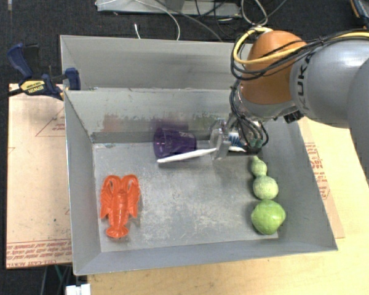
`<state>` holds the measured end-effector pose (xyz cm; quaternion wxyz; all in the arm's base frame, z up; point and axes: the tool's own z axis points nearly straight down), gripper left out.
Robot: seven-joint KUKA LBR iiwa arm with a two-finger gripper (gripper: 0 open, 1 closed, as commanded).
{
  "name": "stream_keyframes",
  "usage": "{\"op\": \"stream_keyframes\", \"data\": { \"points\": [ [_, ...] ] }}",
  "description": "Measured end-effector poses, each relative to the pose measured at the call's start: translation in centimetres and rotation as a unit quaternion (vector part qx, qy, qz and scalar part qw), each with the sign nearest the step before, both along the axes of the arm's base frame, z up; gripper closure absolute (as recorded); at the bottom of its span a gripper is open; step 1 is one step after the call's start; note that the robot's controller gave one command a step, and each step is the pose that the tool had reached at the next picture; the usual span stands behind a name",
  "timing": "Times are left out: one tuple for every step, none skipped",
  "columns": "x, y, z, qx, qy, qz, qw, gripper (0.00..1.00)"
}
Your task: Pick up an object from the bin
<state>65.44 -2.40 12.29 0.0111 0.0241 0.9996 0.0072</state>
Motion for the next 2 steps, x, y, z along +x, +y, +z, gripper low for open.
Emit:
{"op": "stream_keyframes", "data": {
  "points": [
    [-0.7,0.6,-0.9,0.001,0.0000,0.004,1.0000,1.00],
    [-6.0,0.6,-4.4,-0.001,0.0011,0.156,0.9877,1.00]
  ]
}}
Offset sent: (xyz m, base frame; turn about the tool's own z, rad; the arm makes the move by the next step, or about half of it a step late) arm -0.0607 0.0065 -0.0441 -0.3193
